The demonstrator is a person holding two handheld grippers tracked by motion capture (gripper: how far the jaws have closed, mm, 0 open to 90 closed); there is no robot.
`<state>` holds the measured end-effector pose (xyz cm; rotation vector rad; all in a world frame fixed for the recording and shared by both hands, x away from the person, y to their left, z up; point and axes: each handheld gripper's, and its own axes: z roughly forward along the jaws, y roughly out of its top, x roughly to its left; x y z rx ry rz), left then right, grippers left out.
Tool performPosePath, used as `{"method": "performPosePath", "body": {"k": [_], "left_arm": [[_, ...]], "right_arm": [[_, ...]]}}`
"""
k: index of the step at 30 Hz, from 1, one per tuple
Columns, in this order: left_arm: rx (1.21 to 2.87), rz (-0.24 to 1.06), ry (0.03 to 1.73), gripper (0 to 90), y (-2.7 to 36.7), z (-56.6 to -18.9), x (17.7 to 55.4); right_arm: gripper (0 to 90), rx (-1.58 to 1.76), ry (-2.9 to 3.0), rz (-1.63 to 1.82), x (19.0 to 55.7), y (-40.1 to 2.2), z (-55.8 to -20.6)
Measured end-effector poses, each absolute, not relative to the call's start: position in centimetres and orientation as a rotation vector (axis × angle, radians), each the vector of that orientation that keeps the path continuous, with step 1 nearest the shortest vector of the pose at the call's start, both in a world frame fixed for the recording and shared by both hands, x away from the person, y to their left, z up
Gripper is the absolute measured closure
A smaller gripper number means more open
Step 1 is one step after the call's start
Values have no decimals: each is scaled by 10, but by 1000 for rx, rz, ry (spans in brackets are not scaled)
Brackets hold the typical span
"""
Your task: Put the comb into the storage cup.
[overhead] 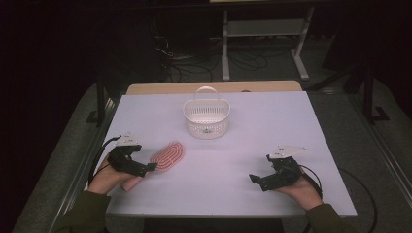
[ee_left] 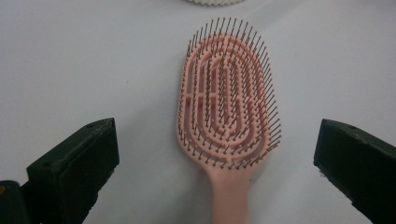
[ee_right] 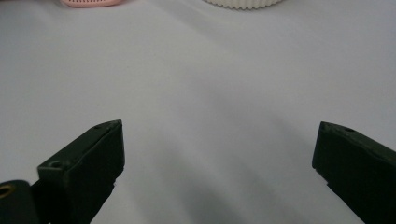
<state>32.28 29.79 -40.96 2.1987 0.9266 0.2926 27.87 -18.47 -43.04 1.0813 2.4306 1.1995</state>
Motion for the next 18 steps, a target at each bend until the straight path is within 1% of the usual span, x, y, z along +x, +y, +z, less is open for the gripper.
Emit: {"method": "performPosePath", "body": {"k": [18], "left_arm": [[2281,281,952,0,298,-411,320]], "right_arm": [[22,1077,2427,1204,278,-185,-430]]}}
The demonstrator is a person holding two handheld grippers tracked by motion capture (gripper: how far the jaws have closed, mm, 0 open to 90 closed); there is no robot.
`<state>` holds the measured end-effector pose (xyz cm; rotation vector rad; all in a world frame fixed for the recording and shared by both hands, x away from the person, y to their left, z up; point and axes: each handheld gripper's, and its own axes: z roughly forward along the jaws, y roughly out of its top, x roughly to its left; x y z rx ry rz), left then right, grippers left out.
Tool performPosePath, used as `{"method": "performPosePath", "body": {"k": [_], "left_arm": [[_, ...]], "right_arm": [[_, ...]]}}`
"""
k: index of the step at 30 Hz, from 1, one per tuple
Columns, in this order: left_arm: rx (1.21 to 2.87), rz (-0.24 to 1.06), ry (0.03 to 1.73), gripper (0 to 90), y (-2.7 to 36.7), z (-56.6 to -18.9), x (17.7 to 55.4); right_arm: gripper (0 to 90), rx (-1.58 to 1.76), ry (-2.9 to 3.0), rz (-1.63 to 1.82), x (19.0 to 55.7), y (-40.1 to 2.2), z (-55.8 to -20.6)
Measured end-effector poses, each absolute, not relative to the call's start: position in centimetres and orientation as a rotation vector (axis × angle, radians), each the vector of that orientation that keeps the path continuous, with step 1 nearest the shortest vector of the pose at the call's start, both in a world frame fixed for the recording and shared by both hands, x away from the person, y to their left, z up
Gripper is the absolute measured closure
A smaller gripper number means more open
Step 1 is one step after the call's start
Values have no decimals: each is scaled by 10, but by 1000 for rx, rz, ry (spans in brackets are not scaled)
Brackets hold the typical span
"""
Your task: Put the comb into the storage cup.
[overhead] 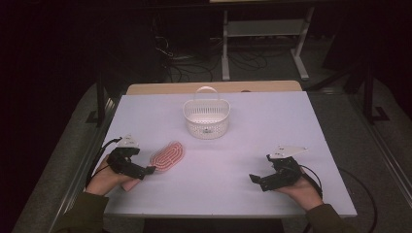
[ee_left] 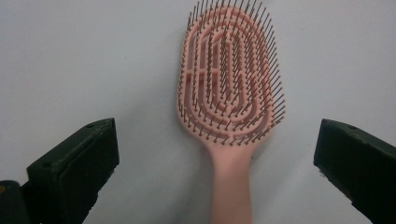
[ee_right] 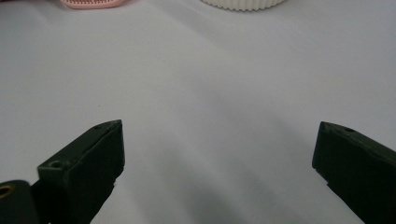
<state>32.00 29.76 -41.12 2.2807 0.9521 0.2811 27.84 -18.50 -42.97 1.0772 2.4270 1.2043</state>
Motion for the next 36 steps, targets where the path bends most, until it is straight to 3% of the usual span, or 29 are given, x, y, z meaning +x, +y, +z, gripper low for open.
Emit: {"method": "performPosePath", "body": {"k": [20,36], "left_arm": [[2394,235,943,27,290,-417,321],[2463,233,938,239,287,-417,320]], "right_arm": [[22,1077,2432,1201,279,-184,-430],[22,1081,2432,1202,278,-184,-430]]}}
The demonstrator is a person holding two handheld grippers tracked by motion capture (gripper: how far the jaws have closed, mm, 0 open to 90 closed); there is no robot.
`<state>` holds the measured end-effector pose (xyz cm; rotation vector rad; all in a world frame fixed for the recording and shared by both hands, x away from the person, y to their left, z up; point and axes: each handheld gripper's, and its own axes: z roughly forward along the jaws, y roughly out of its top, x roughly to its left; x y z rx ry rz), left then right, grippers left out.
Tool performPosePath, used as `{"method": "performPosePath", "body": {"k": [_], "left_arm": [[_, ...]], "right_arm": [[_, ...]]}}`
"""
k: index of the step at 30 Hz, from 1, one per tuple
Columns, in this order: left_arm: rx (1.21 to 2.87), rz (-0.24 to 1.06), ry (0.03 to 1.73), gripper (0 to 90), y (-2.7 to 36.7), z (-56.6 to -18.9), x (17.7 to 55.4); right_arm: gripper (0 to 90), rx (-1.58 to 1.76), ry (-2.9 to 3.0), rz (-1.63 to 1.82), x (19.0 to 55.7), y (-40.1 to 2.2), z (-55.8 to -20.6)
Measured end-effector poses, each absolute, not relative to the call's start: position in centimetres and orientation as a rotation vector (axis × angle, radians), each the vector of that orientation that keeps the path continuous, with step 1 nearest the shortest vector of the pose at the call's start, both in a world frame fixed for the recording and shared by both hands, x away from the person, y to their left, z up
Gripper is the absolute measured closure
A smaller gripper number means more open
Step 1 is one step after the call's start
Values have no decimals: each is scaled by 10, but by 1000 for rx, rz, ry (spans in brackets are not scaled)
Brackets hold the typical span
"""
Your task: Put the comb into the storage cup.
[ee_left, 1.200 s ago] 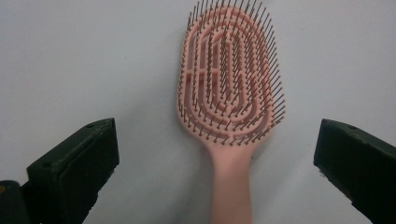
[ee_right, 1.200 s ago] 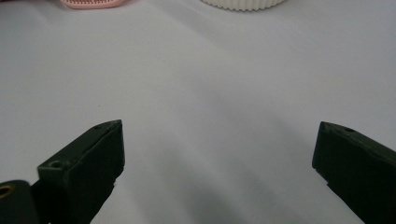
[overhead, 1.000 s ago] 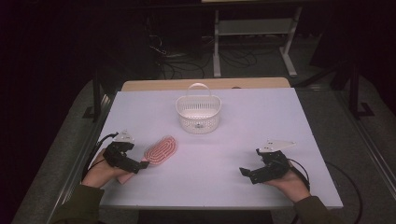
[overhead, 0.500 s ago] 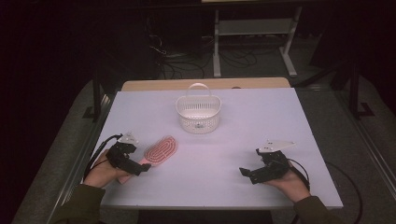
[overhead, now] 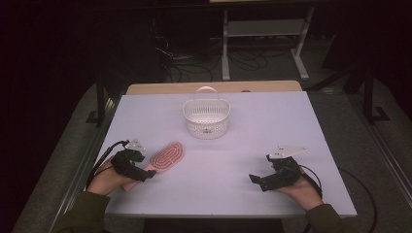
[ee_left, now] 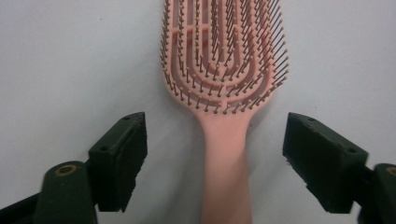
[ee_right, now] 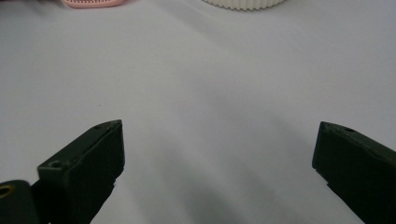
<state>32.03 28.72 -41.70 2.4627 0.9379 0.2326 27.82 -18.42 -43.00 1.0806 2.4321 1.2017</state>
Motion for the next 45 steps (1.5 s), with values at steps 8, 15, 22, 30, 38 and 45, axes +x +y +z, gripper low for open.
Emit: {"method": "performPosePath", "body": {"k": [8,15,22,30,38,45], "left_arm": [[2502,225,929,350,284,-418,321],[2532,208,919,432,280,-418,321],[2550,209,926,490,277,-418,323],[2590,219,942,526,275,-421,324],[2605,198,948,586,274,-421,325],[2600,183,959,649,275,-421,326]], "right_arm": [[22,1079,2434,1196,278,-184,-430],[22,1078,2426,1204,277,-184,-429],[22,1072,2428,1204,277,-184,-429],[22,1075,2427,1206,277,-184,-429],[22,1078,2424,1208,277,-184,-428],[29,1075,2423,1212,276,-184,-428]]}}
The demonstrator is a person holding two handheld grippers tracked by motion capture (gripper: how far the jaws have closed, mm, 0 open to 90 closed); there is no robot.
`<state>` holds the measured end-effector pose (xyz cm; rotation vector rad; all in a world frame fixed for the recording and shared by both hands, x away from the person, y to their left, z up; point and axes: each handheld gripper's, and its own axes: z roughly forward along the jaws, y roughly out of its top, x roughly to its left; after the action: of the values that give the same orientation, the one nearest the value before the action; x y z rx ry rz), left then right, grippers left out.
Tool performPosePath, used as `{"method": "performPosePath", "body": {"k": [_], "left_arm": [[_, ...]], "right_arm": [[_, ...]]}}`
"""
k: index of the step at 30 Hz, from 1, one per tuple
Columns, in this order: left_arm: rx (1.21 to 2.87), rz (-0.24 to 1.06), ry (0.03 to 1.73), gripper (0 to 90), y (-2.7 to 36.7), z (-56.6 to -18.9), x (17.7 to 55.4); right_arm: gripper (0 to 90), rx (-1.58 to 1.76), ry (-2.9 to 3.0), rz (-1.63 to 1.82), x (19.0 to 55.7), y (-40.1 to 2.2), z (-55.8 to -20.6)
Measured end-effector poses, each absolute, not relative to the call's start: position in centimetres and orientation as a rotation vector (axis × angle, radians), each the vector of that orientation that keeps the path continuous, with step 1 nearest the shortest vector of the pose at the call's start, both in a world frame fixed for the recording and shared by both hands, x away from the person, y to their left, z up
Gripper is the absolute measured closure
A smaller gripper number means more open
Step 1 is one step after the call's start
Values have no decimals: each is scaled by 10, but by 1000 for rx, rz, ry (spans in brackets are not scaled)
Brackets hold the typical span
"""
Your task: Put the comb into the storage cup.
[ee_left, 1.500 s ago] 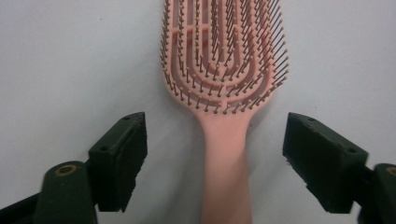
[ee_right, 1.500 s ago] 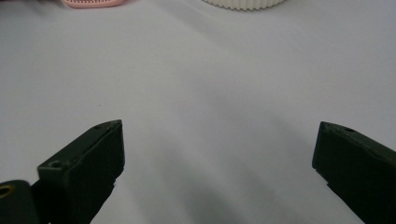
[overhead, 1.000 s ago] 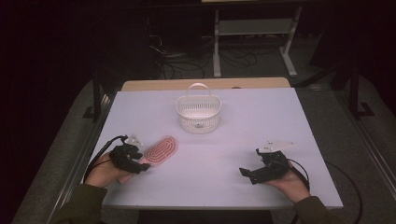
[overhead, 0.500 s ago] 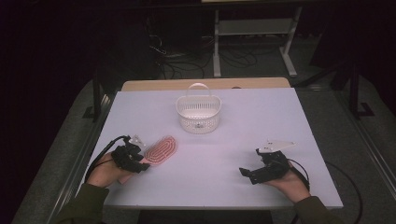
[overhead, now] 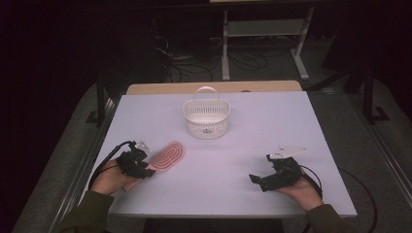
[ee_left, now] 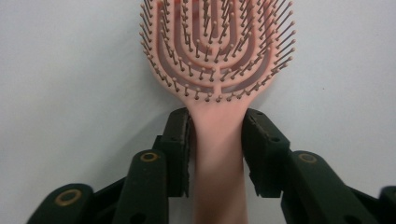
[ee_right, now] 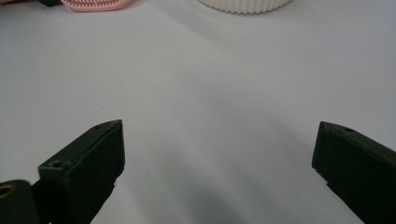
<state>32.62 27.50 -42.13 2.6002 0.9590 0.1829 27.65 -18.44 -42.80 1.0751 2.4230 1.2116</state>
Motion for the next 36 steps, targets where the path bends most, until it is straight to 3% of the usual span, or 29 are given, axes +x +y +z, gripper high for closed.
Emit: {"method": "performPosePath", "body": {"k": [36], "left_arm": [[2596,179,964,702,278,-419,325]], "right_arm": [[31,1072,2422,1222,277,-186,-429]]}}
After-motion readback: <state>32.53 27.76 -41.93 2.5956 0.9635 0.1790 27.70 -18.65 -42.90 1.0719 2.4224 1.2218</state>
